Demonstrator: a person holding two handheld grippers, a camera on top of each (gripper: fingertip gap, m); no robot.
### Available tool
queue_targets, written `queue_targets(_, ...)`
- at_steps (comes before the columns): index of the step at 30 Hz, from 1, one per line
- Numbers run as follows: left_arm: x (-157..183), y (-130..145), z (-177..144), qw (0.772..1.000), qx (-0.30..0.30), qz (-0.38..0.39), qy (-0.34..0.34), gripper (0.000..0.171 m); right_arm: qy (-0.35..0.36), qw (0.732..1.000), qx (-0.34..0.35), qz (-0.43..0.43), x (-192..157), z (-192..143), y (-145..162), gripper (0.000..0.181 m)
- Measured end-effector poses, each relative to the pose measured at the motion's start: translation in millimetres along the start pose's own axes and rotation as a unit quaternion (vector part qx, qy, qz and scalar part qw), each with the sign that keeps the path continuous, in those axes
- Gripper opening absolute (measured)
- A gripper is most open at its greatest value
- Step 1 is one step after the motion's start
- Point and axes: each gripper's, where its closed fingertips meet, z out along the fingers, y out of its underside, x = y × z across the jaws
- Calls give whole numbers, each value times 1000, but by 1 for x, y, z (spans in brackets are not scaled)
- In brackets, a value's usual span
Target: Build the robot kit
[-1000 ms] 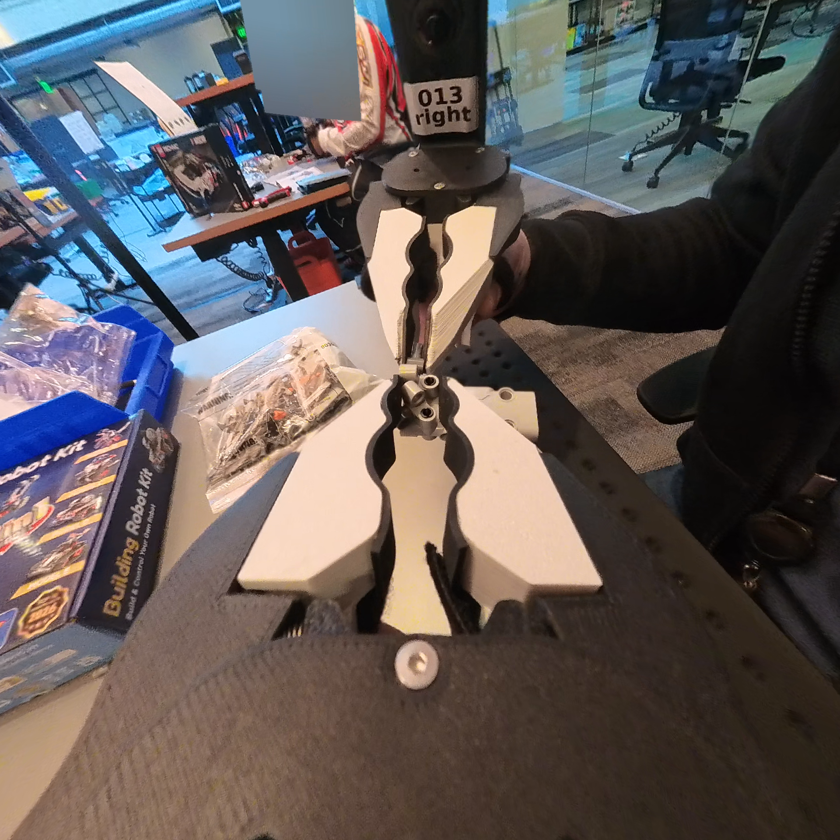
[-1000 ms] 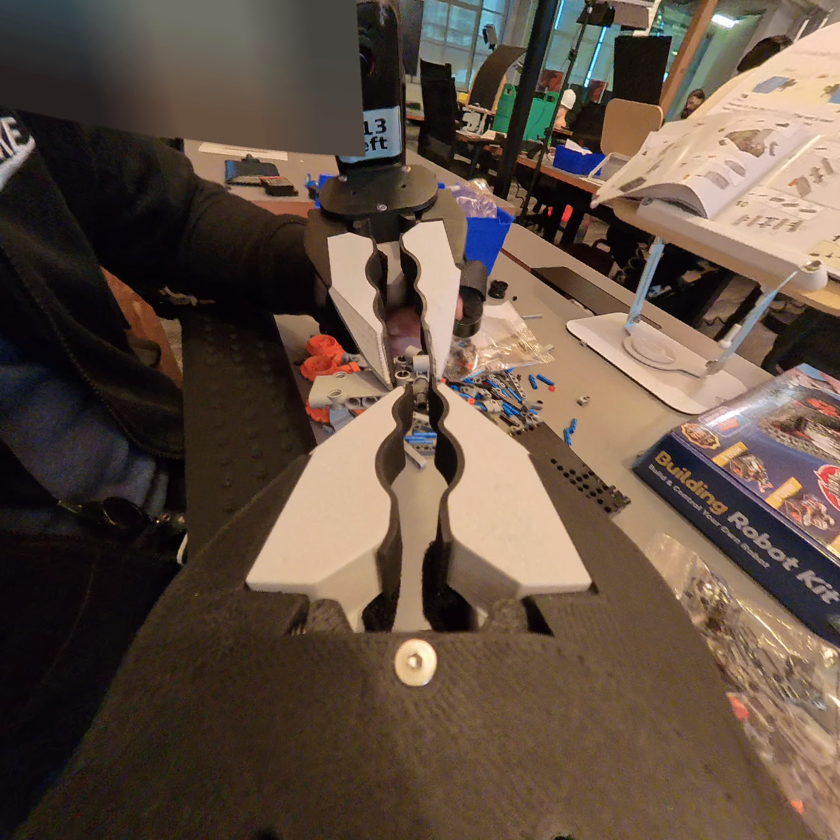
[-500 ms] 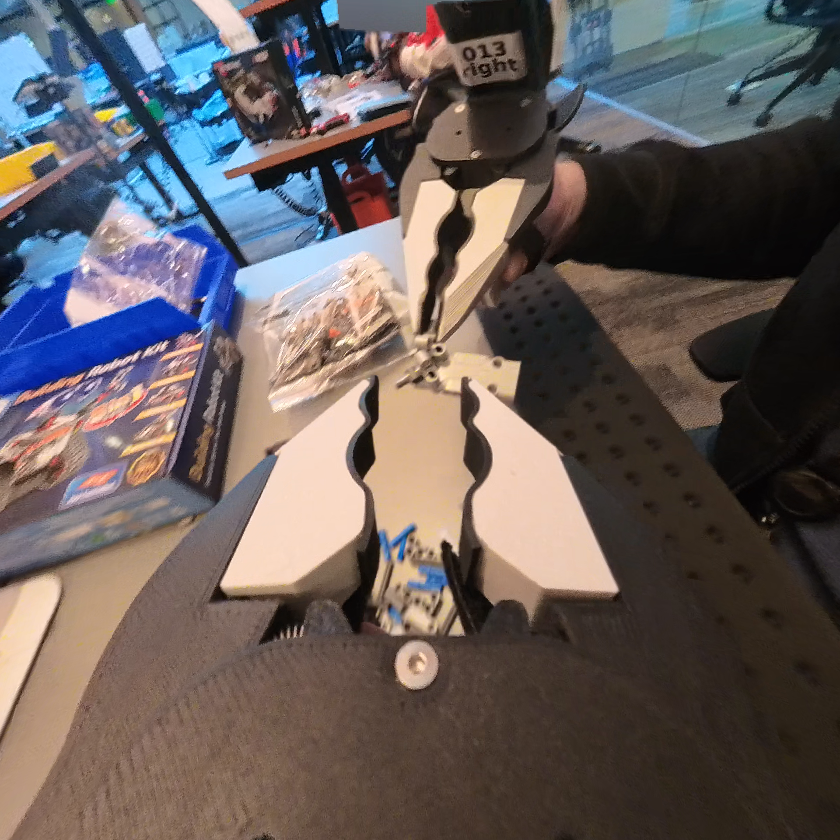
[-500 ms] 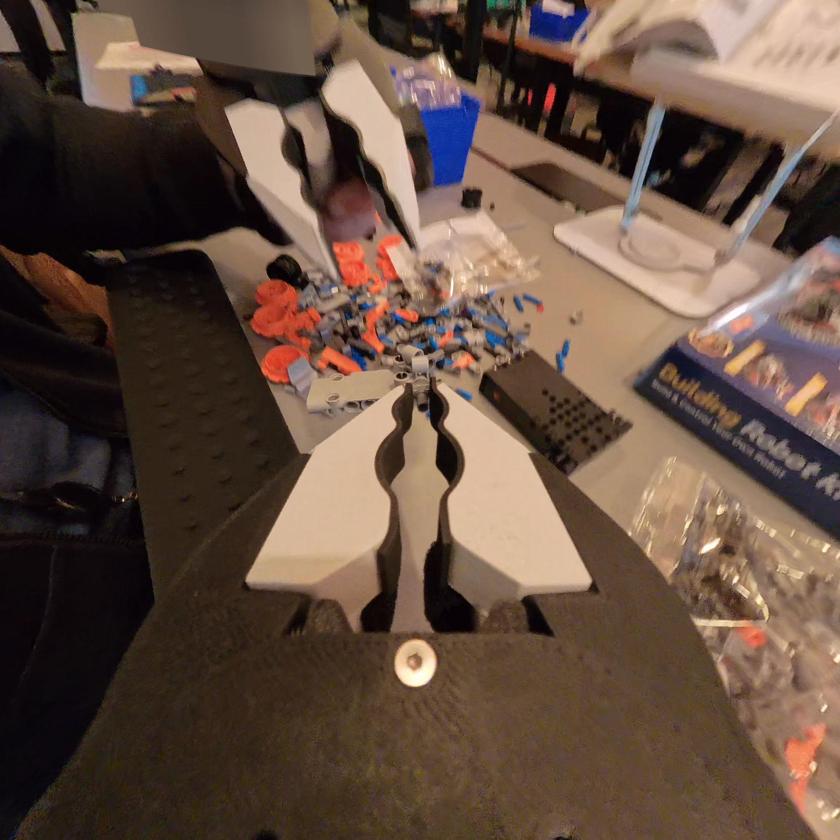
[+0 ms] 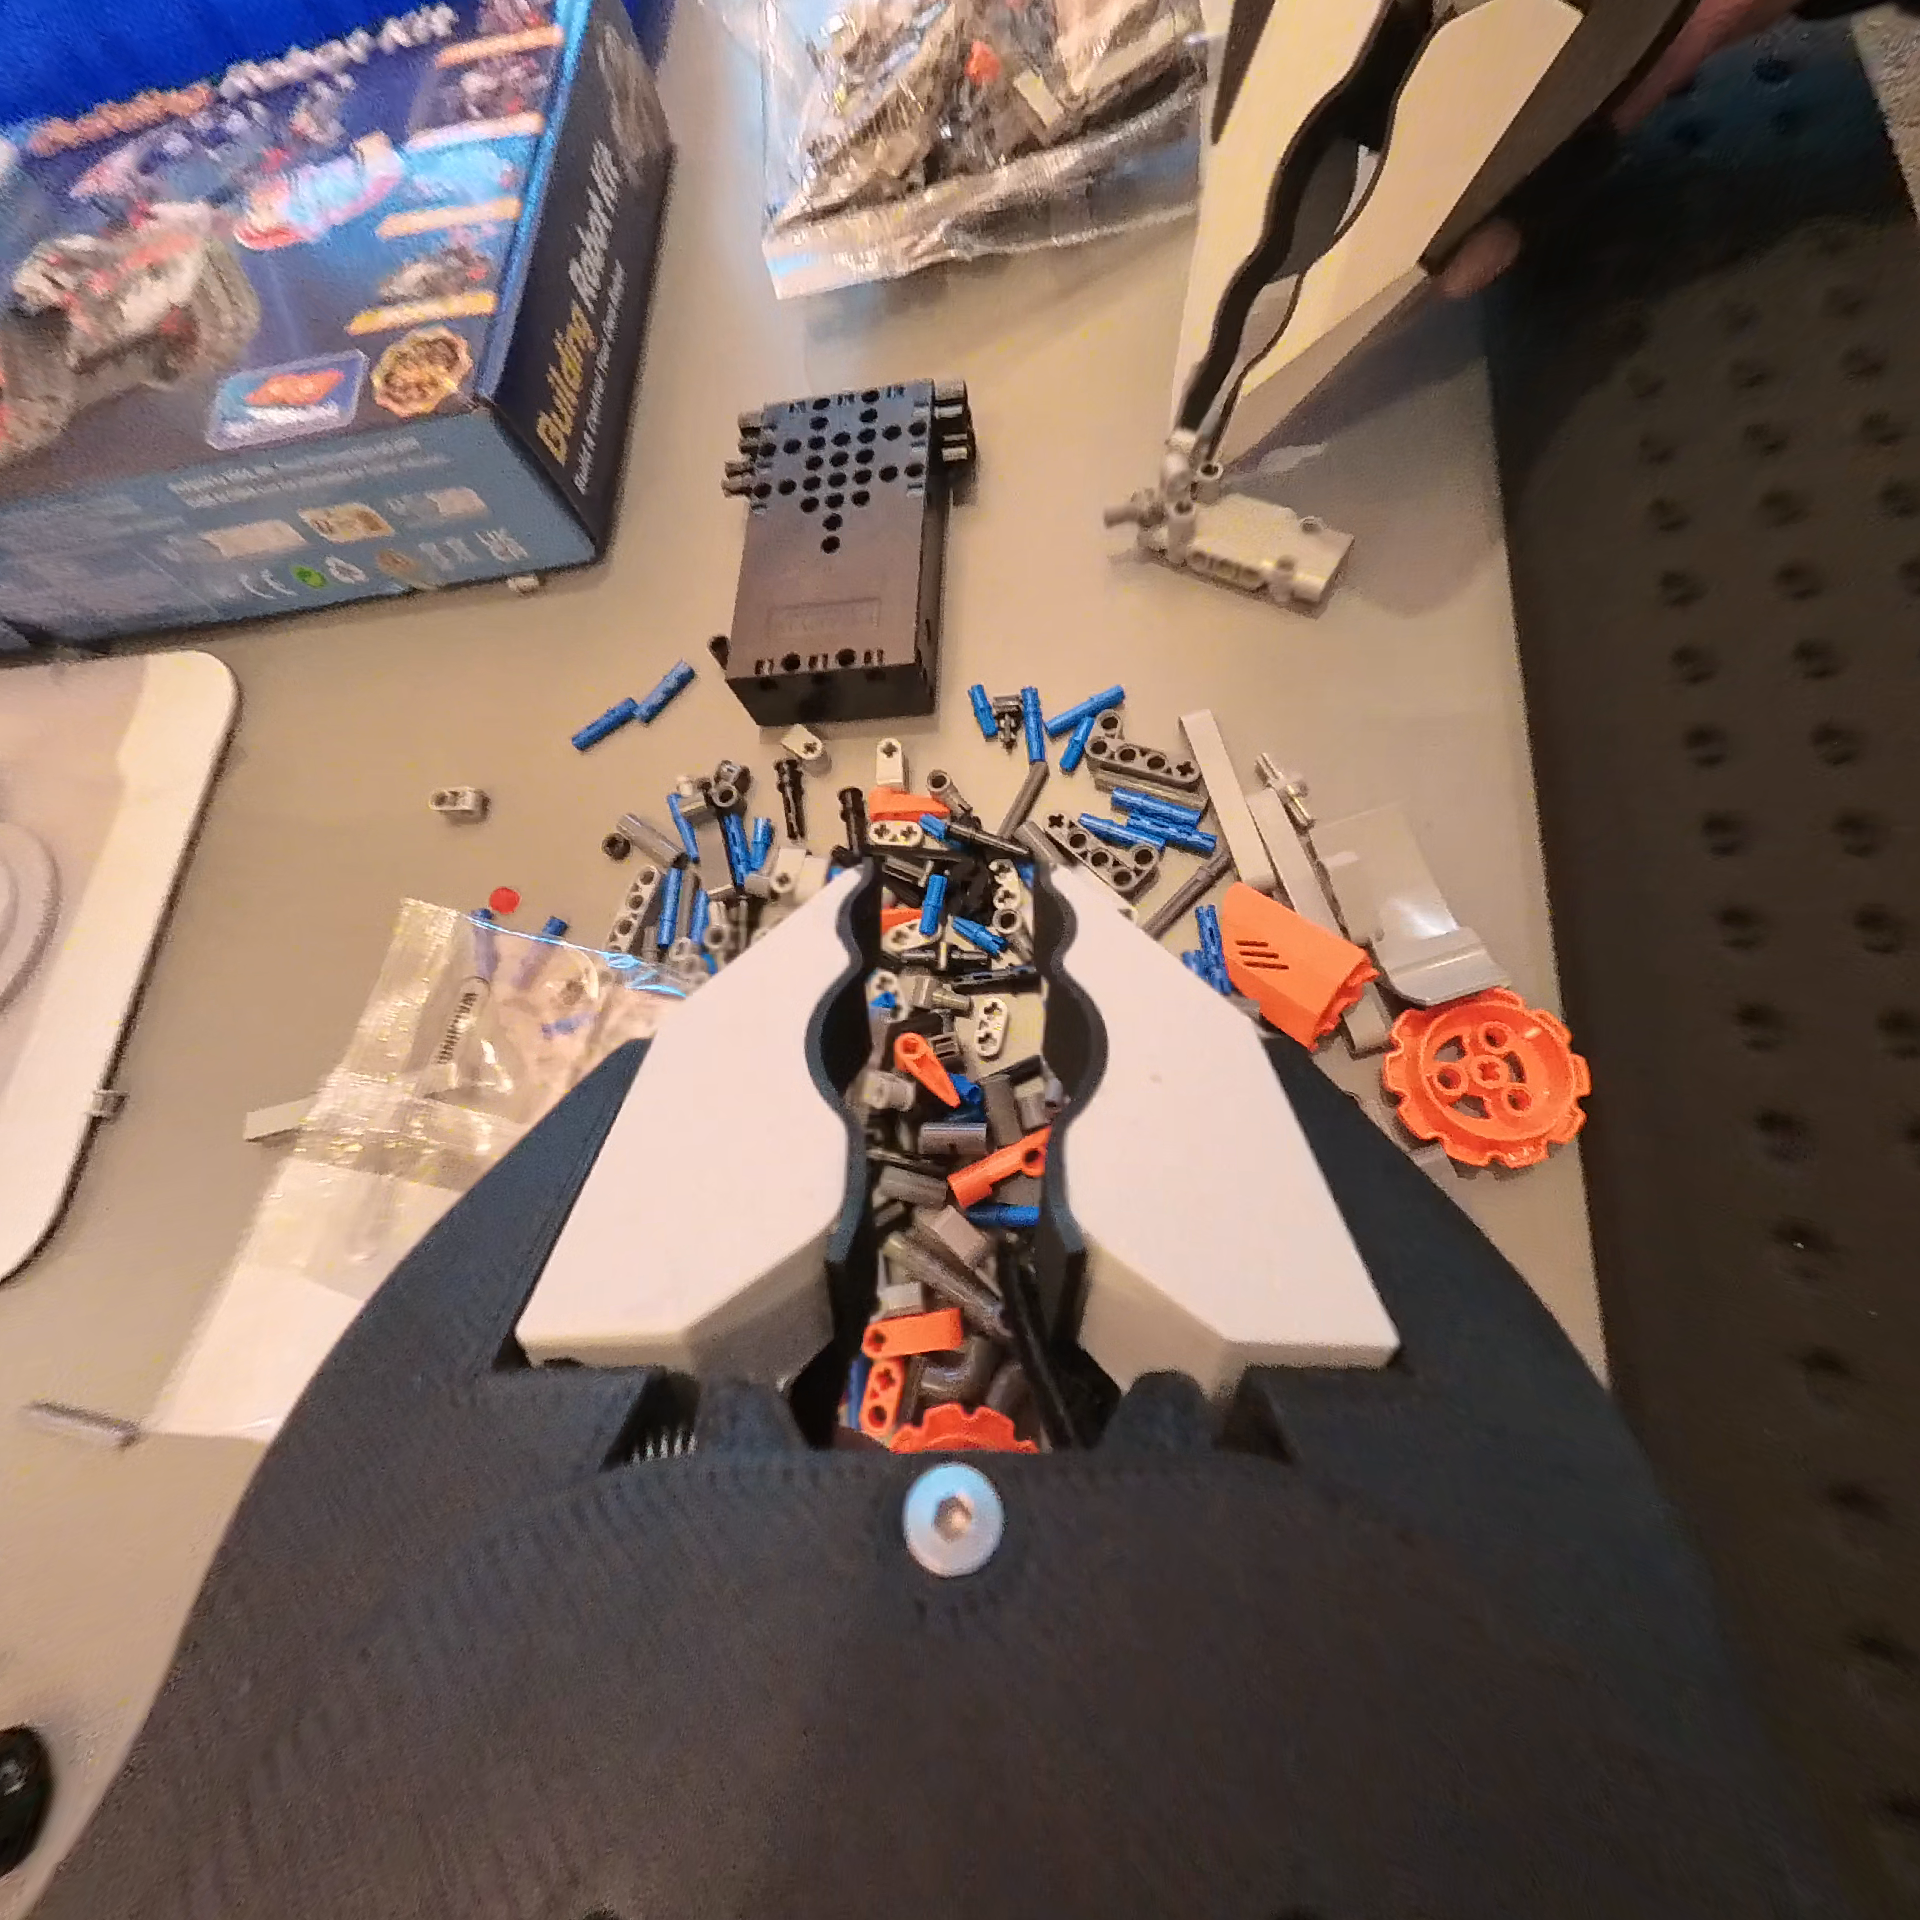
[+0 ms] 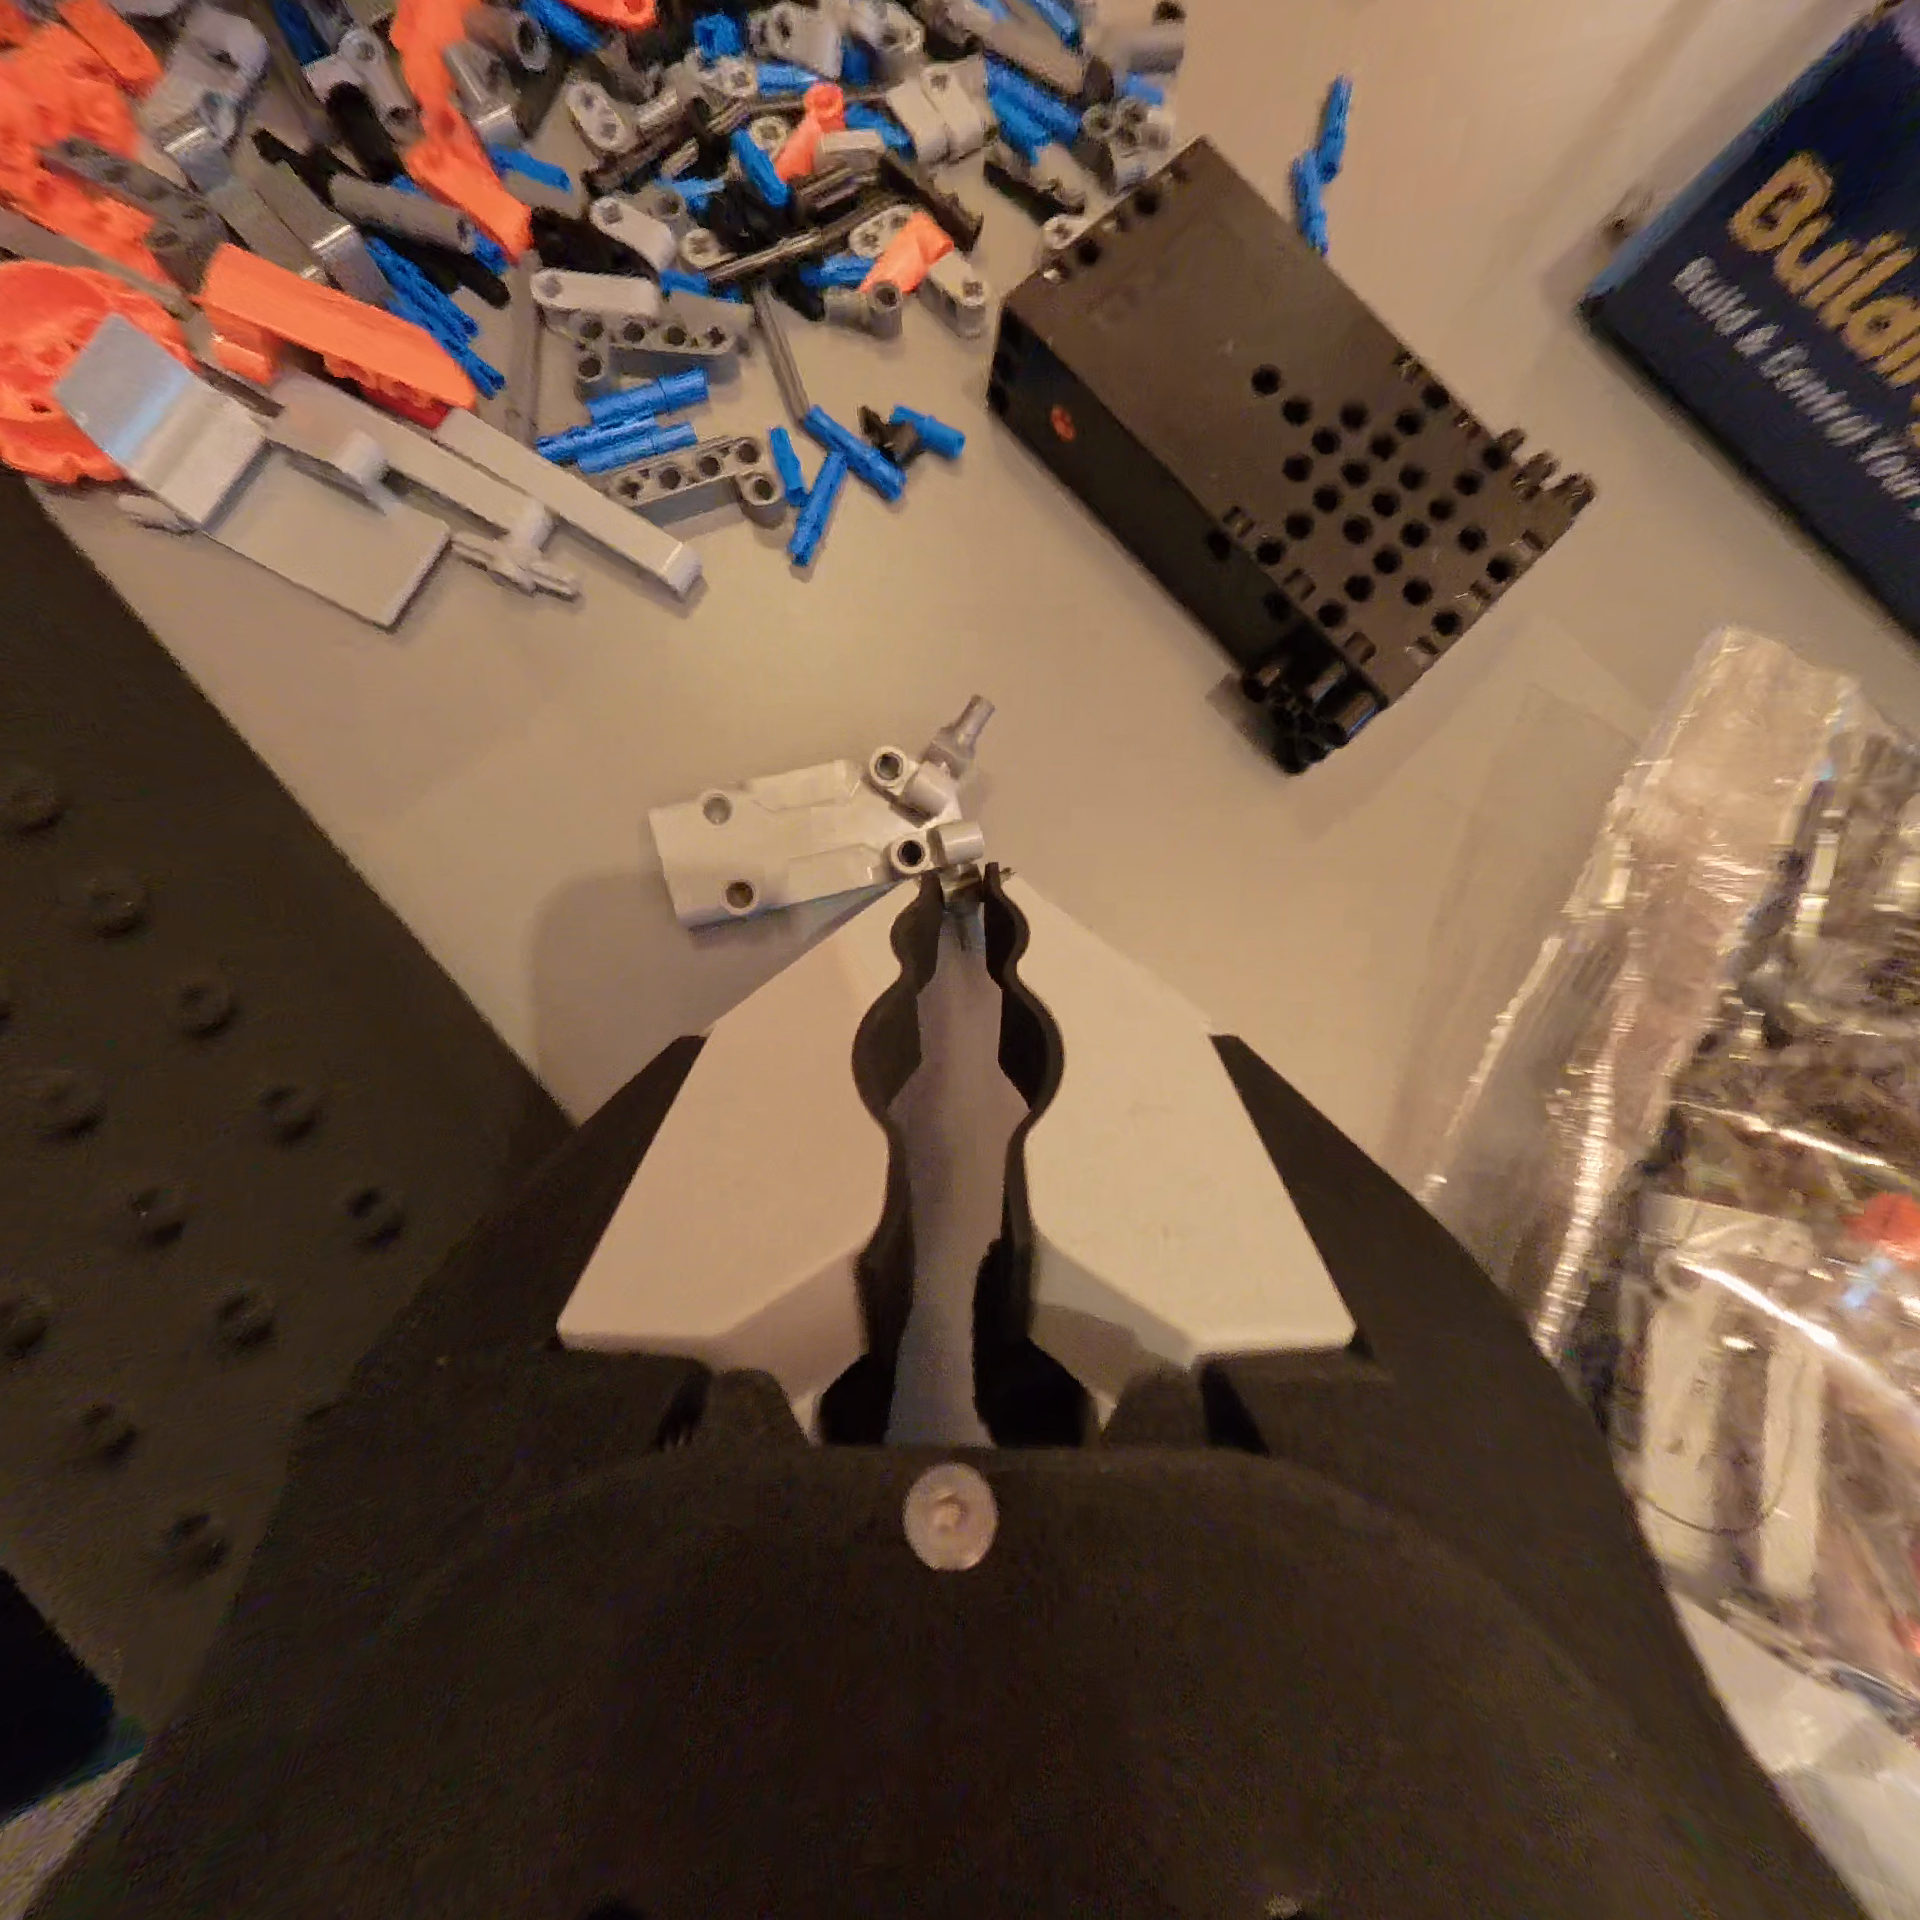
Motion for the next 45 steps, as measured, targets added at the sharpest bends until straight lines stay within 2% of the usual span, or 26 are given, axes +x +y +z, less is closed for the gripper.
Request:
queue_targets(4,1,13,6,1000,-16,-8,6,26,-52,998,-28,1,-23,-3,3,26)
queue_targets(7,0,16,5,1000,-18,-13,11,27,-63,998,29,7,-19,-20,-24,24)
queue_targets(9,-5,19,5,1000,-27,-11,7,27,-55,998,29,-14,-14,-19,-40,22)
queue_targets(12,-16,28,5,999,-45,-8,-11,27,-40,995,35,-82,-8,-5,-72,19)
queue_targets(15,-18,26,4,999,-36,-14,-6,27,-47,989,32,-137,-3,18,-101,18)
queue_targets(20,-21,33,5,999,-50,-5,-13,27,-85,984,20,-157,15,51,-128,18)
queue_targets(26,-25,45,4,997,-72,-7,-13,27,-134,970,-21,-200,17,72,-135,12)
queue_targets(31,-39,57,-2,996,-85,-23,-34,27,-209,944,-37,-251,-18,71,-129,9)
queue_targets(34,-46,70,-1,993,-101,-39,-40,28,-230,937,-44,-260,-32,73,-124,8)
queue_targets(38,-54,78,0,991,-113,-47,-55,28,-246,935,-44,-251,-53,74,-127,6)
queue_targets(45,-66,84,-5,987,-123,-67,-82,30,-234,936,-58,-257,-58,82,-122,10)
